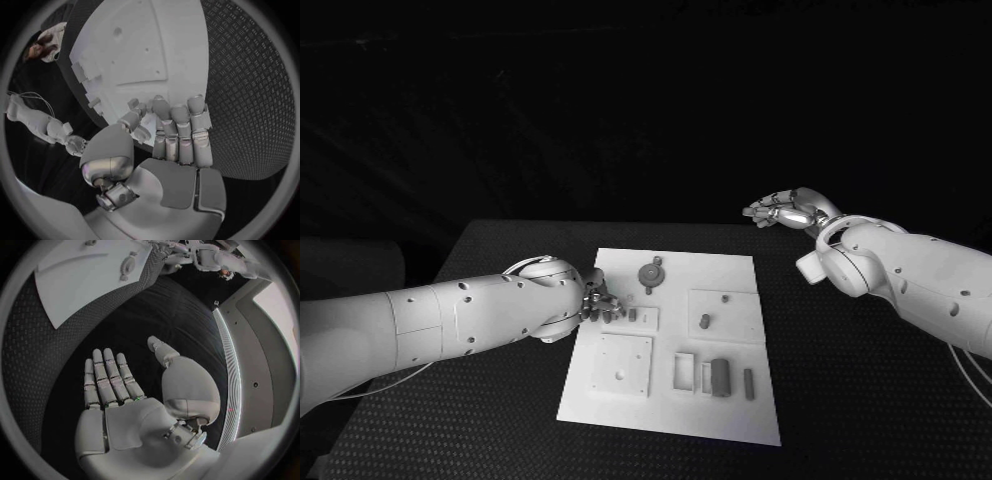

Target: Assemble the parts on the task board

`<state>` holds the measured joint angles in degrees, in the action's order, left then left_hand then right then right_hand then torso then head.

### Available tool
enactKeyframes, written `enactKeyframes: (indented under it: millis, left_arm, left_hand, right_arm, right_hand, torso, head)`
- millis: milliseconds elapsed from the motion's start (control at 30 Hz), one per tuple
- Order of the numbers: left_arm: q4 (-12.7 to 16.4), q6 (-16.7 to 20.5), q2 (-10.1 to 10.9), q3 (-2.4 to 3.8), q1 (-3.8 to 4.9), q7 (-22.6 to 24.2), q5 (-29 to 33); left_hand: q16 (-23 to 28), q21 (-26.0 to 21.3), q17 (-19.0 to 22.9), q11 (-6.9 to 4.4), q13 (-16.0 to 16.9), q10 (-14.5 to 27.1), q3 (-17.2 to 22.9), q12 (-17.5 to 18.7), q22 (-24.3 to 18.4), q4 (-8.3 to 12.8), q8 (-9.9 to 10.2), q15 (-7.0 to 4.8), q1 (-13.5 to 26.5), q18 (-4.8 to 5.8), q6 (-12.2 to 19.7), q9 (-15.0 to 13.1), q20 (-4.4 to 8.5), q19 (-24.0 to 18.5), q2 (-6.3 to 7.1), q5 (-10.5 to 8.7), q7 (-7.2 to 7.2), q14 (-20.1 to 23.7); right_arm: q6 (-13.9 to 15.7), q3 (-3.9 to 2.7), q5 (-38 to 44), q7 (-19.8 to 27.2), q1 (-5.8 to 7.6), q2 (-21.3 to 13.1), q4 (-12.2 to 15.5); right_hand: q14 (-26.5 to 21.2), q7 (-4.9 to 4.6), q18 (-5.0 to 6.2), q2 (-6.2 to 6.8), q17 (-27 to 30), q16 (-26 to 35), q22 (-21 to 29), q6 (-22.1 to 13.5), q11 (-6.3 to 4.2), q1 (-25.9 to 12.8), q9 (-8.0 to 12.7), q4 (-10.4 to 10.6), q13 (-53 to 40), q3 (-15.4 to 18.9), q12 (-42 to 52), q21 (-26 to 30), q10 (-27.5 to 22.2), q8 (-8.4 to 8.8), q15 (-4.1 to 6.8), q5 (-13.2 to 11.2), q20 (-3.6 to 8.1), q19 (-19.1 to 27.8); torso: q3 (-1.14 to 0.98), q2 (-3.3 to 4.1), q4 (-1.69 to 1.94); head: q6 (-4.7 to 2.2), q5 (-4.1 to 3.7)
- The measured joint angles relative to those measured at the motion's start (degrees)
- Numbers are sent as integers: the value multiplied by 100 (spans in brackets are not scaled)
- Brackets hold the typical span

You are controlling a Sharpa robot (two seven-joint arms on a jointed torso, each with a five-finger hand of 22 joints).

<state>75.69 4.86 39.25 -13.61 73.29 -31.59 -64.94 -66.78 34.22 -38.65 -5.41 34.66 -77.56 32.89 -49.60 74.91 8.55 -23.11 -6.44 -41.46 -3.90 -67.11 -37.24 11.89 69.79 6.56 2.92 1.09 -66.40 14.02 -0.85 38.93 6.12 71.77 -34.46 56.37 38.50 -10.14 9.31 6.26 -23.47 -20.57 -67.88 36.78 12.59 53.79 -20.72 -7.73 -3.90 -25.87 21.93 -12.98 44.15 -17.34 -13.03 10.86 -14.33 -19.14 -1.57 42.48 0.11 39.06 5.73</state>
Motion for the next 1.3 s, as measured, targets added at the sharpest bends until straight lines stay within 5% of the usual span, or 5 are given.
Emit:
enactKeyframes:
  millis: [267, 600, 700, 933, 1300]
  left_arm:
    - [16, 98, 44, 71, 0, 12, 42]
    - [19, 243, 44, 517, 6, 36, 322]
    - [-16, 376, 42, 574, 64, 88, 459]
    - [-355, 641, -164, 573, 112, 797, 804]
    - [-661, 921, -500, 287, 41, 2196, -221]
  left_hand:
    - [0, 0, 8, 79, 38, 81, -300, 0, 0, 124, 0, 0, 78, 0, 172, -42, -12, -92, 104, 0, 33, 120]
    - [11, -89, 40, 121, 58, 274, -324, 56, -1, 148, 78, 10, 54, 33, 364, -48, -24, -208, 186, 0, 91, 279]
    - [119, -235, 72, 252, 47, 572, -310, 168, 3, 162, 234, 63, 24, 63, 735, -13, -82, -414, 215, 0, 225, 543]
    - [1219, -1270, 657, 848, -758, 1869, 71, 1494, -410, 757, 409, 802, -1285, 33, 1452, 38, -752, -1600, -211, 210, 667, 1738]
    - [1885, -1872, 1024, 1166, -1808, 1801, 0, 3182, -818, 804, 582, 986, -2510, 31, 1668, 362, -966, -1470, 14, 212, 667, 1574]
  right_arm:
    - [0, 0, 0, 1, -12, -5, -9]
    - [0, 0, -1, 1, -27, 5, -21]
    - [0, 0, -1, 1, -27, 5, -23]
    - [0, 0, -1, 0, -28, 30, -40]
    - [-2, 0, -2, 0, -32, 41, -68]
  right_hand:
    - [0, 0, 0, 0, 6, 0, -9, 0, 0, 0, 0, 0, 0, 0, 0, 23, 0, 0, 0, 0, 0, 0]
    - [-21, -19, -88, 0, 22, 23, -20, -19, 21, 0, 0, 0, 0, 0, -22, 23, 20, 0, -20, 0, 0, 0]
    - [-21, -19, -88, 0, 22, 23, -27, -19, 21, 0, 0, 0, 0, 0, -22, 44, 20, 0, -20, 0, 0, 0]
    - [-21, -19, -88, 0, 22, 23, -33, -19, 21, 0, 0, 0, 0, 0, -44, 44, 20, 0, -20, 0, 0, 0]
    - [-21, -19, -88, 0, 27, 23, -40, -19, 21, 0, 0, 15, 0, -15, -44, 44, 20, 0, -20, 0, 0, 0]
  torso:
    - [1, 0, 0]
    - [-2, 1, 0]
    - [-3, 1, 2]
    - [-7, 1, 3]
    - [-3, 4, 2]
  head:
    - [-1, -26]
    - [-19, -40]
    - [-33, -46]
    - [-54, -62]
    - [-65, -127]
